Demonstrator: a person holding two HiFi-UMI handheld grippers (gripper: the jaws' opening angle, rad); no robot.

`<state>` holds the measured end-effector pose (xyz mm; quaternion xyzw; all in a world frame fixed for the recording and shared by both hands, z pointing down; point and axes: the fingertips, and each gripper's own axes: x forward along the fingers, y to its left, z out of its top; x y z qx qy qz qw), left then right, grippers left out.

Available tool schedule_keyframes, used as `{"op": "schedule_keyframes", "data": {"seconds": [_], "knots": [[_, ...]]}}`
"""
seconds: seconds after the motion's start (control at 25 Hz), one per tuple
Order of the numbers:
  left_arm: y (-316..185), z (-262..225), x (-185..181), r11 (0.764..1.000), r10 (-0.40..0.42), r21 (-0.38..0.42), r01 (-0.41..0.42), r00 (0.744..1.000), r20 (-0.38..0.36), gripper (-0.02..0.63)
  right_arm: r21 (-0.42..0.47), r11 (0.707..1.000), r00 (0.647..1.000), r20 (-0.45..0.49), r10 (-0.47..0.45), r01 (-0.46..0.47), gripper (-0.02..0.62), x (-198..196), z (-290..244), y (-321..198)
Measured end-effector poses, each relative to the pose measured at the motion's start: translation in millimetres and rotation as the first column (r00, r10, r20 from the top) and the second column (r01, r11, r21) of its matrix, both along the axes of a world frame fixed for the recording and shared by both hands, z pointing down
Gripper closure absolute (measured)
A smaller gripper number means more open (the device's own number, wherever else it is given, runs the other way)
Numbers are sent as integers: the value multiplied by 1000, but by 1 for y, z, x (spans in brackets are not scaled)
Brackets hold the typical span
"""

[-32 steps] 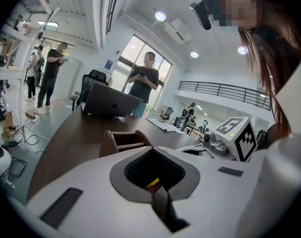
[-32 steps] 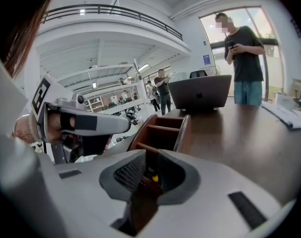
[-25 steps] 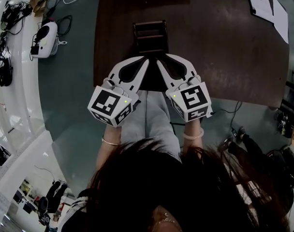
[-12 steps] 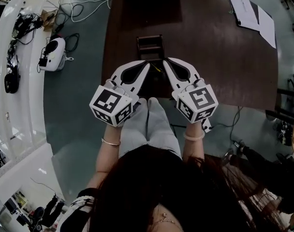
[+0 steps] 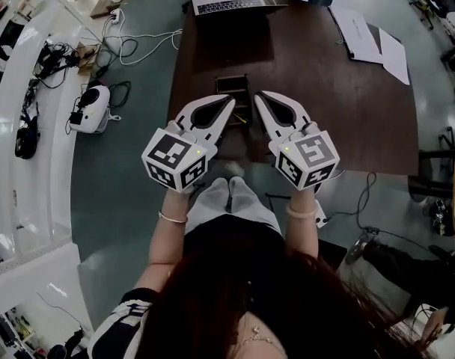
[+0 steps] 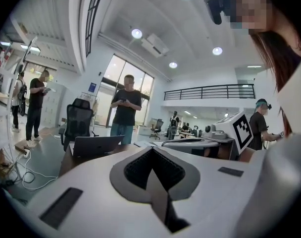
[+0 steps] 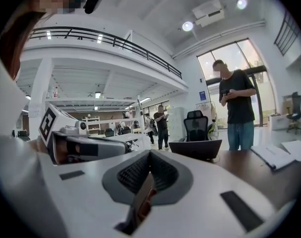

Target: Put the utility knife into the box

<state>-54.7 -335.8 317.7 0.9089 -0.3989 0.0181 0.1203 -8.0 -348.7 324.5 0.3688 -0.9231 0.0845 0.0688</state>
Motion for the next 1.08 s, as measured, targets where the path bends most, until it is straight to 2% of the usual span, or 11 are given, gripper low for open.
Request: {"op": "schedule_keyframes", "data": {"seconds": [0.16,0.36,1.08], "knots": [[7,-15,1,999,-8,34,9,1000,-6,605,30,1000,1000,-24,8,-8,580,4,-14,11],[26,-28,13,997,-12,82,13,1000,-16,606,67,998,1000,-9,20,-20,580,18,-26,35],[10,-35,-2,995,-32,98,37,998,-54,604,48,999,1000,-23,9,-7,580,3,-23,20]]}}
